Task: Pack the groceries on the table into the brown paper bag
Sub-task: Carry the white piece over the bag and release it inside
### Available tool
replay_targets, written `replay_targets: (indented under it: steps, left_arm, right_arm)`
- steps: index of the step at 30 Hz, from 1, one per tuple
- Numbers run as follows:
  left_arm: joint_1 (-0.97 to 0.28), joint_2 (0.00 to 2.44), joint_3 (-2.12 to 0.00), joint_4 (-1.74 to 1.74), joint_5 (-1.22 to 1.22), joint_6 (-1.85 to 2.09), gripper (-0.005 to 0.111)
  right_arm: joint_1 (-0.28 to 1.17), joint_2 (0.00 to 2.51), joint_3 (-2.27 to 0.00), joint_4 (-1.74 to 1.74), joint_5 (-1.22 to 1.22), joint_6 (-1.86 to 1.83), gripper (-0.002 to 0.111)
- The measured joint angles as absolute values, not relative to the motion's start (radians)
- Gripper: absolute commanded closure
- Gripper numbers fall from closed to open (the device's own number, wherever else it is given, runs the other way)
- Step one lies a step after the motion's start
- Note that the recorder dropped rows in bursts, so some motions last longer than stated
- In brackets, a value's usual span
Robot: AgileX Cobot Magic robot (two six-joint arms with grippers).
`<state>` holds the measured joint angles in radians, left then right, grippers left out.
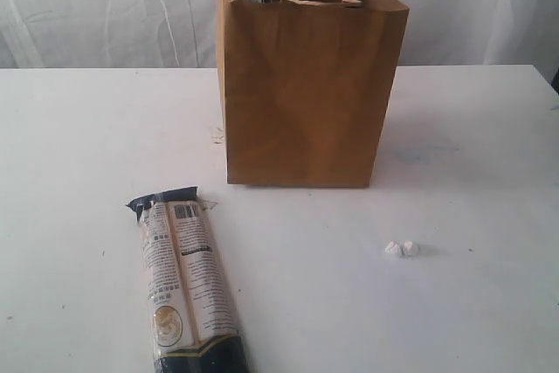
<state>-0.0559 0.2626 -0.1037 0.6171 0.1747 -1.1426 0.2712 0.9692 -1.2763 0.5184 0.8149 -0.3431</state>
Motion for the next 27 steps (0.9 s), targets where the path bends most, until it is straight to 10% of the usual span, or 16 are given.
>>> replay_targets:
  steps: [27]
  left_arm:
    - [-0.056, 0.263, -0.104, 0.617, 0.175, -1.143, 0.107]
  right_arm:
    - [0.271, 1.485, -1.605, 0.738, 0.885, -0.431, 0.108]
